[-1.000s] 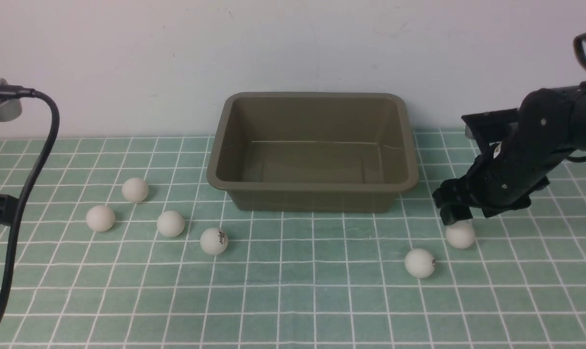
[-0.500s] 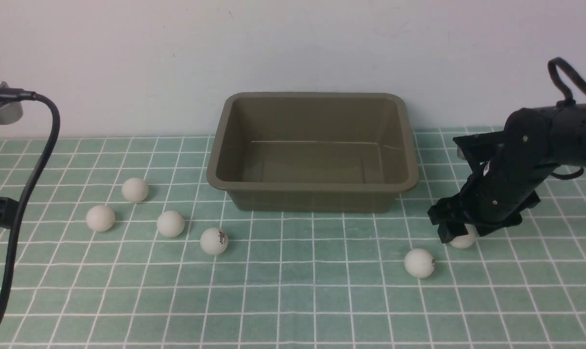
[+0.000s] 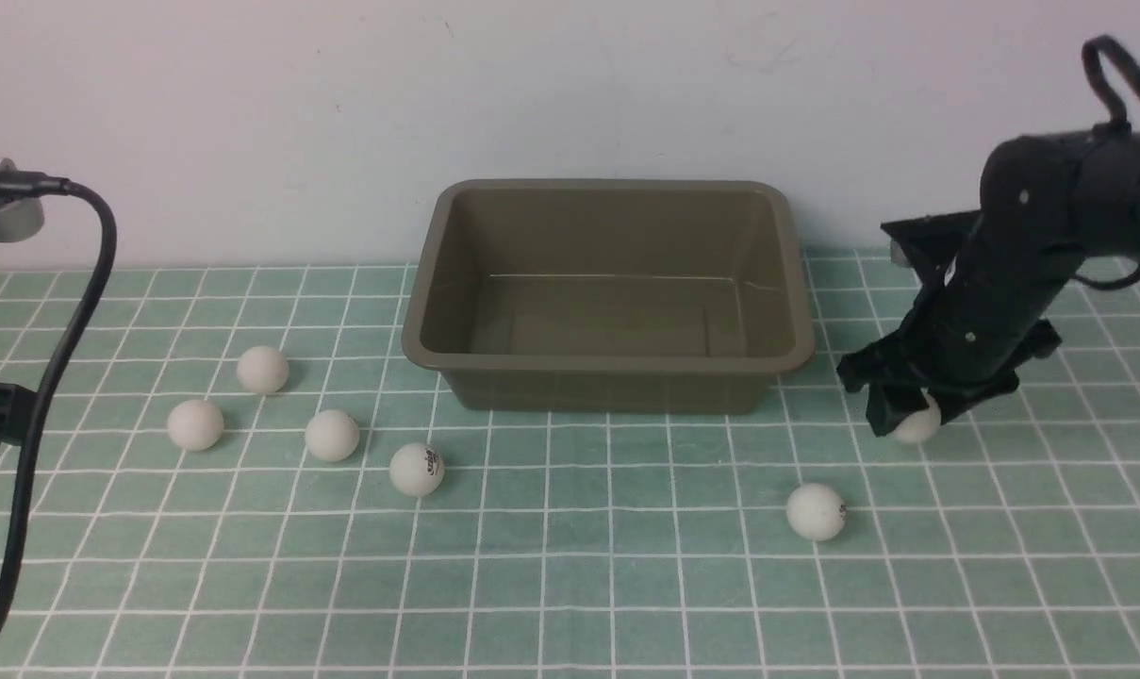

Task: Put the table tennis balls in the box on the green coffee tablecloth.
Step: 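Release the ping pong ball into the bin and lift the gripper away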

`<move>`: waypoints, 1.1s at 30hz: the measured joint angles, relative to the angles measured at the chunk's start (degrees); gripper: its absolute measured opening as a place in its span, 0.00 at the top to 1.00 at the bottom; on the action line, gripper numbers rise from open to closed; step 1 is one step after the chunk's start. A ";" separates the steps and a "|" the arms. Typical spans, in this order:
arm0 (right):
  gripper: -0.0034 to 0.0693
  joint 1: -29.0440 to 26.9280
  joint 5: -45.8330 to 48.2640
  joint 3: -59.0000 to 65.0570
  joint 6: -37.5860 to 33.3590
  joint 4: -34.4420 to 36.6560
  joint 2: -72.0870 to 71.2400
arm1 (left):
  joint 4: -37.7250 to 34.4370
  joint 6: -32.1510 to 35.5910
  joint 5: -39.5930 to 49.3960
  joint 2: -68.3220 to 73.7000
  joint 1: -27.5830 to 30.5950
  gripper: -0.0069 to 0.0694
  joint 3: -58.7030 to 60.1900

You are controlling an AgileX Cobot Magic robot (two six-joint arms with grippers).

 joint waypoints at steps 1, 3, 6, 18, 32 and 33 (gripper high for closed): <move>0.45 0.00 0.61 -1.71 0.00 0.39 0.00 | 0.00 0.00 0.00 0.00 0.00 0.74 0.00; 0.45 0.00 1.18 -4.19 0.00 1.46 0.00 | 0.00 0.00 0.00 0.00 0.00 0.74 0.00; 0.45 0.00 1.56 -8.14 -0.64 4.99 0.00 | 0.00 0.00 0.00 0.00 0.00 0.74 0.00; 0.45 4.77 -6.91 -11.41 -11.79 20.54 1.99 | 0.00 0.00 0.00 0.00 0.00 0.74 0.00; 0.45 8.88 -24.60 -11.41 -14.98 20.13 10.95 | -0.04 0.07 0.05 0.00 0.00 0.74 0.00; 0.45 8.88 -25.12 -11.41 -14.98 19.49 11.63 | -0.04 0.07 0.05 0.00 0.00 0.74 0.00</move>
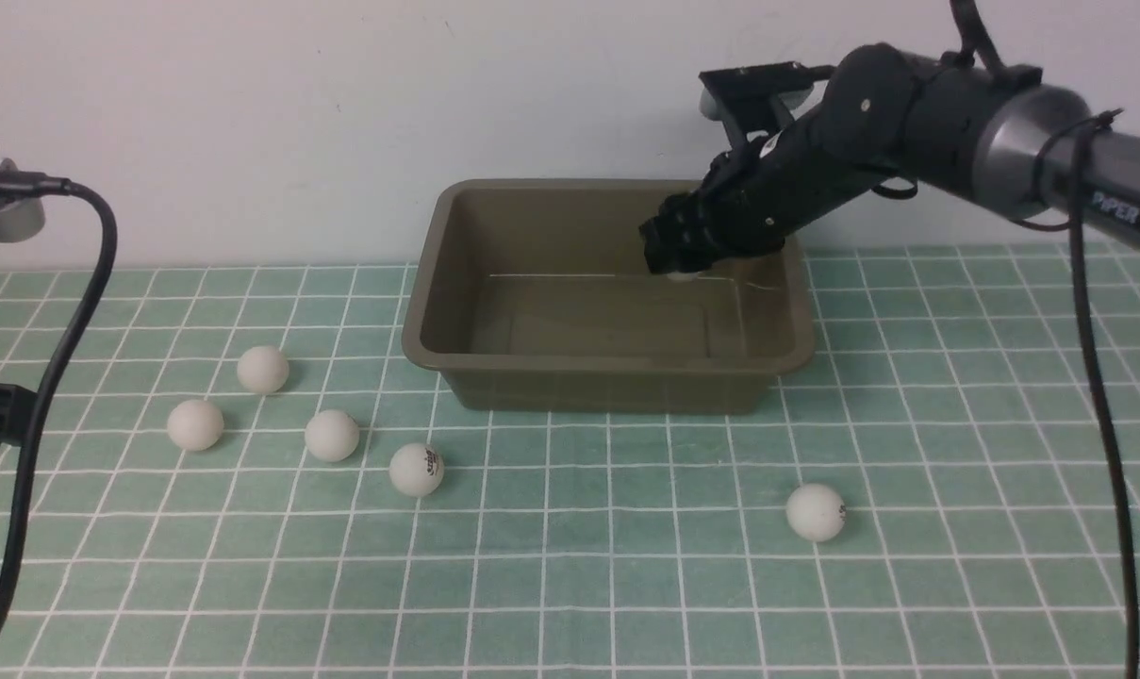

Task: Put the table tennis balls in the box on the green coffee tablecloth.
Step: 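Release the ping pong ball into the bin and lift the gripper away, then reach for and grasp a ping pong ball on the table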

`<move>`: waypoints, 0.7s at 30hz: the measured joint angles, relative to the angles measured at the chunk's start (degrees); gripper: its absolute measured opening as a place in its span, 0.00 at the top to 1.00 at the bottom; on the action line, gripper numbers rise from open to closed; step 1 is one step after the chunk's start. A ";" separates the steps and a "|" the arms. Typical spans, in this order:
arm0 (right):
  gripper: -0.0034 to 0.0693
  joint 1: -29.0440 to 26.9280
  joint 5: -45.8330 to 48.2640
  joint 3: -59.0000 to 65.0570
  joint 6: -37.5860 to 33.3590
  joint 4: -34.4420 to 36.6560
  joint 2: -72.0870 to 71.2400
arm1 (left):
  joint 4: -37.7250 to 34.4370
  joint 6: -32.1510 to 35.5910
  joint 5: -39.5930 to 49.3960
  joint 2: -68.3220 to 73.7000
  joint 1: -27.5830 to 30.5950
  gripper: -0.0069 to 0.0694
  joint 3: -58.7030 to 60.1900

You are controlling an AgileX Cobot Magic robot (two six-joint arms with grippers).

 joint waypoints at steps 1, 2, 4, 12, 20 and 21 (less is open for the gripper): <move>0.45 0.00 -0.24 0.00 0.00 -0.44 0.44 | 0.00 0.00 0.00 0.00 0.00 0.74 0.00; 0.45 0.00 -0.42 0.00 0.00 -0.73 0.84 | 0.00 0.01 0.00 0.00 0.00 0.74 0.00; 0.44 0.00 -0.42 0.00 0.00 -0.97 1.72 | 0.00 0.12 0.00 0.00 0.00 0.74 0.00; 0.37 0.00 -0.42 0.00 0.00 0.13 2.76 | 0.00 0.17 0.00 0.00 0.00 0.74 0.00; 0.37 -0.58 6.64 0.00 0.00 -3.52 -4.67 | 0.00 0.17 0.11 0.00 0.00 0.74 0.00; 0.37 -0.85 8.35 0.00 0.21 -4.80 -6.20 | 0.00 0.17 0.13 0.00 0.00 0.74 0.00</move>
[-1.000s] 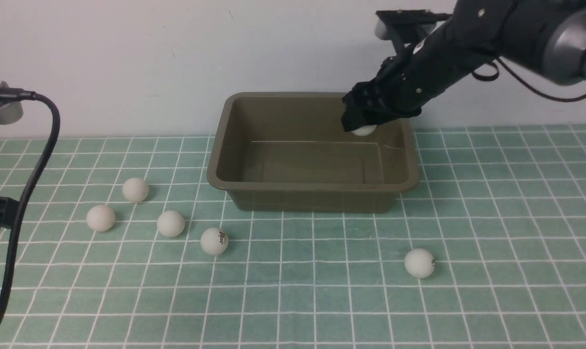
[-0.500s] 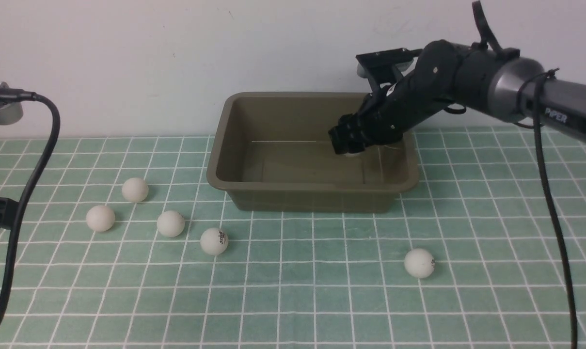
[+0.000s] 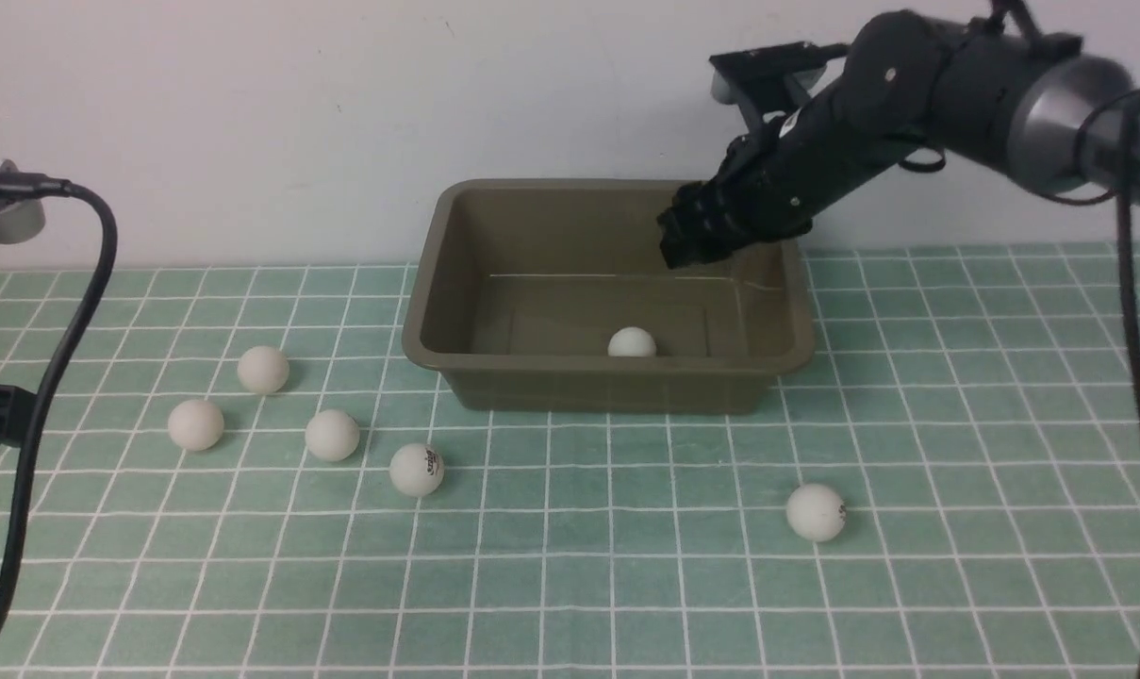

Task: Put the table tennis balls in the box on the green coffee tablecloth.
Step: 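Reach for and grasp a ping pong ball on the table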

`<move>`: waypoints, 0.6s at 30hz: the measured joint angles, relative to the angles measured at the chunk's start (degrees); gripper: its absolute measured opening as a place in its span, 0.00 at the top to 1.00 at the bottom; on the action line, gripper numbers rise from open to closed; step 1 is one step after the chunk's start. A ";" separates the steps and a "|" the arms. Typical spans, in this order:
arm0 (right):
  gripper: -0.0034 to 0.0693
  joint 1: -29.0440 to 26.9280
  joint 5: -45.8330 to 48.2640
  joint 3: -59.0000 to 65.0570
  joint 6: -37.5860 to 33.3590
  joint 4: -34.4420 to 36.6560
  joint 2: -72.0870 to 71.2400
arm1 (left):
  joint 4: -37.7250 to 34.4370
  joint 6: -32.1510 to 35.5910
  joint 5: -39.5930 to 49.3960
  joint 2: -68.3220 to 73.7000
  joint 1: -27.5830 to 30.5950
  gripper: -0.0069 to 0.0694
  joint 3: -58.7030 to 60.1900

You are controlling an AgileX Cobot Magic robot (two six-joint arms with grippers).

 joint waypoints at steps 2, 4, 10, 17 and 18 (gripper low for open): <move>0.37 -0.35 4.35 0.00 1.70 -3.01 -3.44 | 0.00 0.00 0.00 0.00 0.00 0.74 0.00; 0.37 -0.55 10.79 -0.10 4.88 -5.17 -6.74 | -0.11 0.00 0.00 0.00 0.00 0.74 0.00; 0.37 -0.55 19.09 0.90 8.99 -7.78 -9.89 | -0.64 0.00 0.18 0.00 0.00 0.74 0.00; 0.37 -0.55 19.03 13.17 11.56 -6.82 -10.49 | -0.80 0.06 1.63 0.00 0.00 0.74 0.00; 0.37 -0.55 18.98 14.64 11.56 -6.69 -10.49 | -0.80 0.06 1.63 0.00 0.00 0.74 0.00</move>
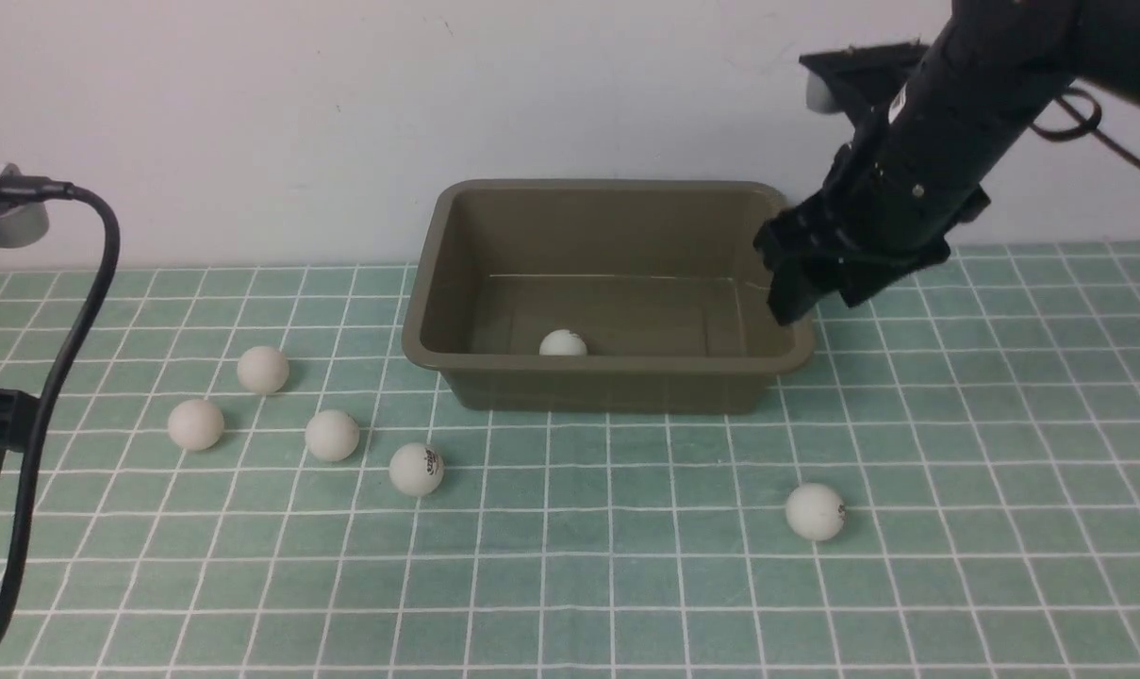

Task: Put the table tennis balls in the box on the green coffee tablecloth.
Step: 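Reach for and grasp a ping pong ball on the table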

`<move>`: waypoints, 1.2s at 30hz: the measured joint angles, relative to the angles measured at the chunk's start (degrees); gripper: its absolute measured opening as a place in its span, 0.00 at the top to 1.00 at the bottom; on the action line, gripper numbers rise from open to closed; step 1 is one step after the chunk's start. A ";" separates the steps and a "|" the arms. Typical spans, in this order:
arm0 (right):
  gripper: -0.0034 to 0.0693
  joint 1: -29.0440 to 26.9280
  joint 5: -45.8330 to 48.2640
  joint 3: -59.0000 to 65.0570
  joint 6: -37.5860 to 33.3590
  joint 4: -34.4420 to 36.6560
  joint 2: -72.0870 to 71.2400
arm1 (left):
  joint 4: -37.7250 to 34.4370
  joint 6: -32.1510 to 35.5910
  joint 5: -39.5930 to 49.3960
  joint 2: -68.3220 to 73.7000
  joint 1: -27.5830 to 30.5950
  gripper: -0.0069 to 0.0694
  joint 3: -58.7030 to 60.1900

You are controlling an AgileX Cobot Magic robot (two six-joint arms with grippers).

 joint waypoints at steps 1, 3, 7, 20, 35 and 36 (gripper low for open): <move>0.37 0.00 0.00 1.79 0.00 0.02 0.00 | 0.00 0.00 0.00 0.00 0.00 0.74 0.00; 0.37 0.00 -0.05 5.42 0.00 0.02 0.00 | 0.00 0.00 0.00 0.00 0.00 0.74 0.00; 0.37 0.00 -1.52 11.41 -0.05 0.15 -0.07 | 0.00 0.00 0.13 0.00 0.00 0.74 0.00; 0.37 0.00 -16.33 17.42 -1.40 2.82 -0.14 | -0.02 0.00 0.13 0.00 0.00 0.74 0.00; 0.37 0.00 -18.10 17.42 -2.51 2.88 -0.14 | -0.02 0.00 0.17 0.00 0.00 0.74 0.00; 0.37 0.00 -18.10 17.42 -2.51 2.88 -0.14 | -0.02 0.00 0.17 0.00 0.00 0.74 0.00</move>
